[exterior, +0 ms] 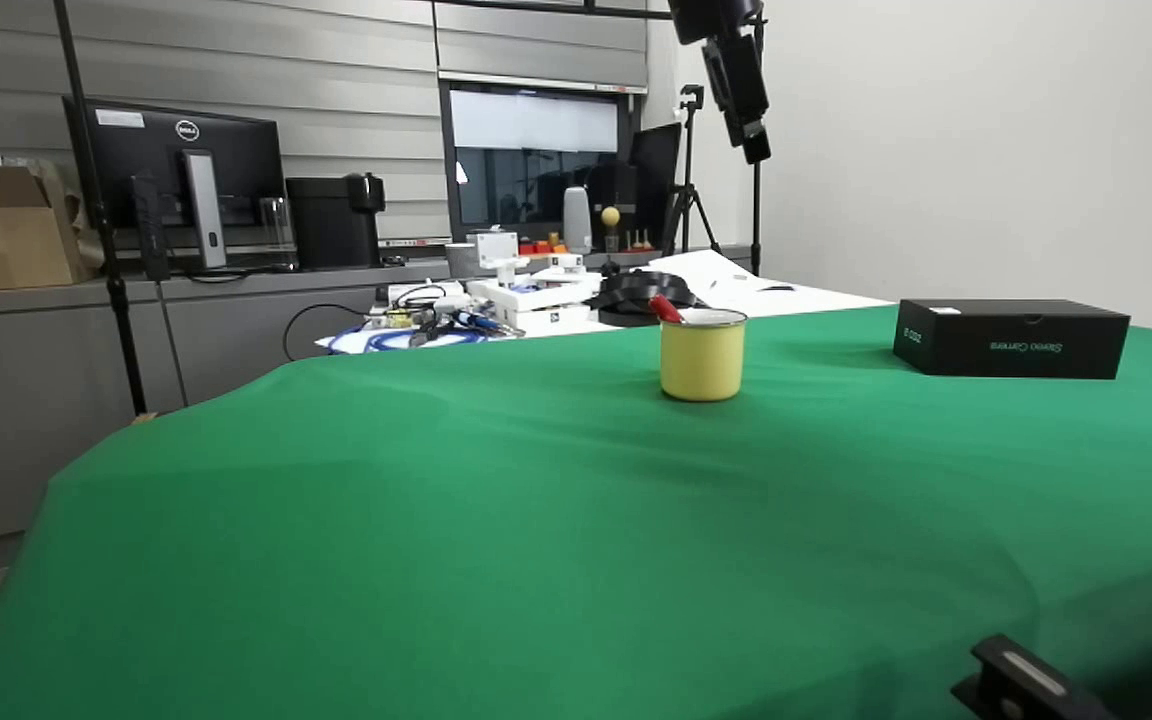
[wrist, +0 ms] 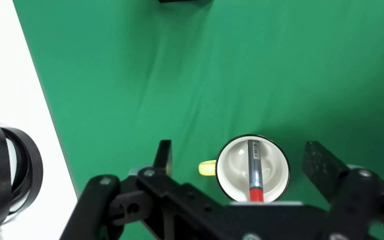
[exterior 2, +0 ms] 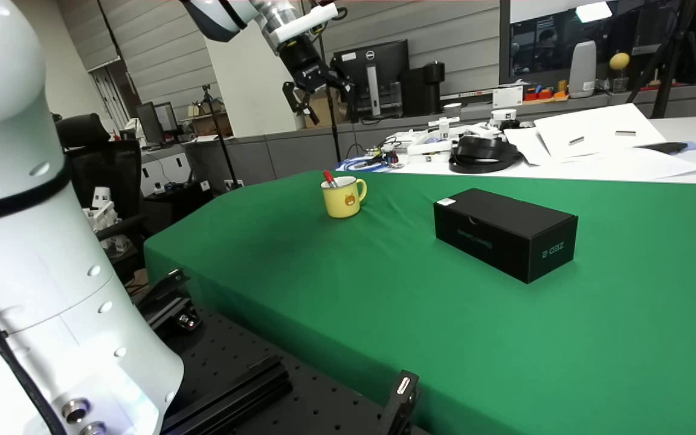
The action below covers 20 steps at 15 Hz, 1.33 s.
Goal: Take the marker out of the cup and put it on the table
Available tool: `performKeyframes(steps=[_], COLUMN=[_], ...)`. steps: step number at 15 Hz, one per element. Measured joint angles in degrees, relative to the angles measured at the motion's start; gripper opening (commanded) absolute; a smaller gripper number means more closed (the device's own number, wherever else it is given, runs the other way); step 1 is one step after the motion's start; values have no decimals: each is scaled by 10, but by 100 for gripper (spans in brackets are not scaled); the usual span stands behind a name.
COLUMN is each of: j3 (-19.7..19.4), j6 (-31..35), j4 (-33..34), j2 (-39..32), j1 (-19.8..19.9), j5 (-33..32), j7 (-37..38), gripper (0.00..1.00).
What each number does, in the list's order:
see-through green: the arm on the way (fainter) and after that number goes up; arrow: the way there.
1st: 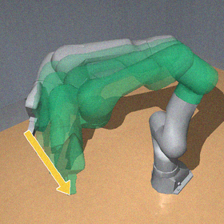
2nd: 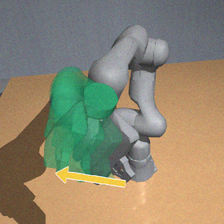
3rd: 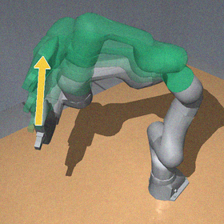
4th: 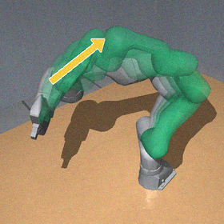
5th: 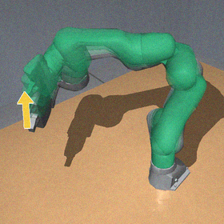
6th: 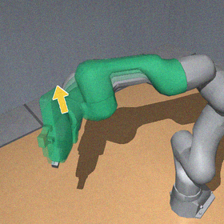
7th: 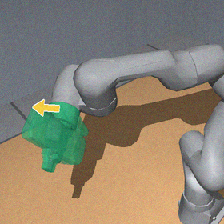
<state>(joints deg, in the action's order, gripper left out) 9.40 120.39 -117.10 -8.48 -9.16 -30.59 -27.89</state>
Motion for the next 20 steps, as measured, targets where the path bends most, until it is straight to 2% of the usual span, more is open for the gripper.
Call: performKeyframes(steps=[3,14,20], j3=[5,5,4], j6=[0,1,0], j4=[1,2,26], j2=[-10,-12,-79], j1=[-11,-9,-12], j5=[-11,-15,-102], j7=[0,2,9], gripper=[100,100,100])
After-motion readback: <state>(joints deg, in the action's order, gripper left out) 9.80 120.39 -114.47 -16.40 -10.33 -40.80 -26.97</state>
